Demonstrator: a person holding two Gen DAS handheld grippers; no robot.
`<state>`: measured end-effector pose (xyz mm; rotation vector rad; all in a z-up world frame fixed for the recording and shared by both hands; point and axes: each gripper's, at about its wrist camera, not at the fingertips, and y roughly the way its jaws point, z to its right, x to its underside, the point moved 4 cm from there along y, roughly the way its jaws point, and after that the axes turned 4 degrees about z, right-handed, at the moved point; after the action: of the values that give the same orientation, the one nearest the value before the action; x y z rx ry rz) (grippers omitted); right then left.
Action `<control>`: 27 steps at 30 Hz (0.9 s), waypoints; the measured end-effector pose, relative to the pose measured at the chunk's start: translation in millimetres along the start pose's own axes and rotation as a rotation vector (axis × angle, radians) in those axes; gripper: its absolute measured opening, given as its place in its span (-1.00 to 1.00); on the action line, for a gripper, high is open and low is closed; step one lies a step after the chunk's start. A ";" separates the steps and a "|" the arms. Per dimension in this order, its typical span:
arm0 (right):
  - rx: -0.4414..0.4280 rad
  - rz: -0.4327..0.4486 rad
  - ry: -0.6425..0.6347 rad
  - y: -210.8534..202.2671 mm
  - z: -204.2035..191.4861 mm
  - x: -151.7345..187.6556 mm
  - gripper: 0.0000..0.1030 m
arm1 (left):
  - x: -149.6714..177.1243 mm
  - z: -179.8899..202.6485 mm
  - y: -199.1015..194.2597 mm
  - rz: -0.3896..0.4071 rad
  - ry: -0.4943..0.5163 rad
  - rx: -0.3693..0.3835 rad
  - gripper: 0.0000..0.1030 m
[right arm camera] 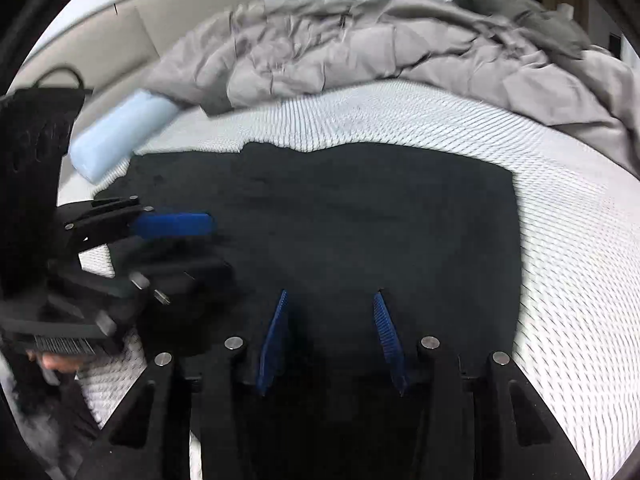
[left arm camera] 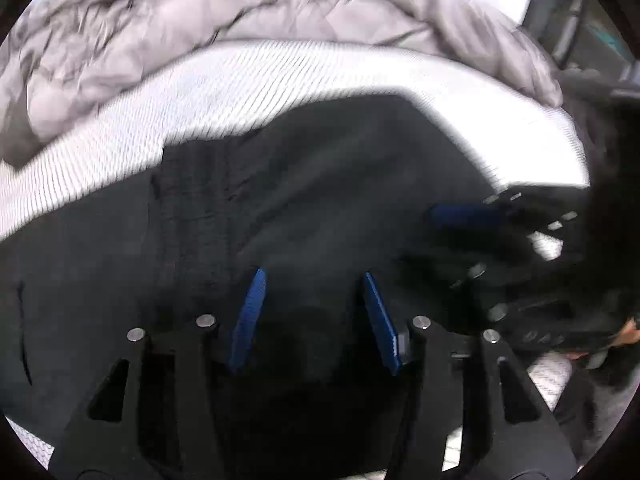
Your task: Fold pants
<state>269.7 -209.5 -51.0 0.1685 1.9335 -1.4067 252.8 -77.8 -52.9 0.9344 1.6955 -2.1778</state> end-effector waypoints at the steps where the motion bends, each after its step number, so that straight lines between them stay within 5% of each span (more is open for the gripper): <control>1: 0.025 -0.034 -0.007 9.3 2.8 1.4 -0.13 | 0.4 -2.7 -1.8 0.020 -0.005 0.024 -0.07; 7: 0.247 -0.051 -0.069 -6.4 31.7 14.9 -0.12 | 4.3 -8.4 -28.2 0.050 0.000 -0.027 -0.07; 10: 0.226 -0.005 -0.008 -19.0 35.3 8.6 -0.12 | -13.7 2.8 -35.2 0.115 0.039 -0.004 -0.06; 14: 0.078 0.009 -0.016 -2.2 5.8 -12.4 -0.11 | -23.1 -12.3 8.7 0.008 0.007 -0.063 -0.11; 19: 0.172 -0.062 -0.064 12.5 15.0 -1.5 -0.12 | -14.8 -29.1 -9.5 0.047 -0.021 -0.046 0.04; 22: 0.335 -0.046 -0.016 -8.2 50.6 2.4 -0.11 | -20.0 -29.3 -27.5 0.085 -0.035 -0.097 0.01; 24: 0.306 -0.013 0.022 -21.5 57.4 1.5 -0.11 | -34.8 -20.5 -34.0 0.158 -0.021 -0.039 0.01; 27: 0.214 0.058 0.040 -25.1 44.0 -12.9 -0.11 | -60.2 -12.1 -9.4 0.133 -0.029 -0.016 0.01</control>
<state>287.6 -253.8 -29.7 0.3529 1.7921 -1.5795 298.3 -75.7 -10.7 0.9780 1.5870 -2.0793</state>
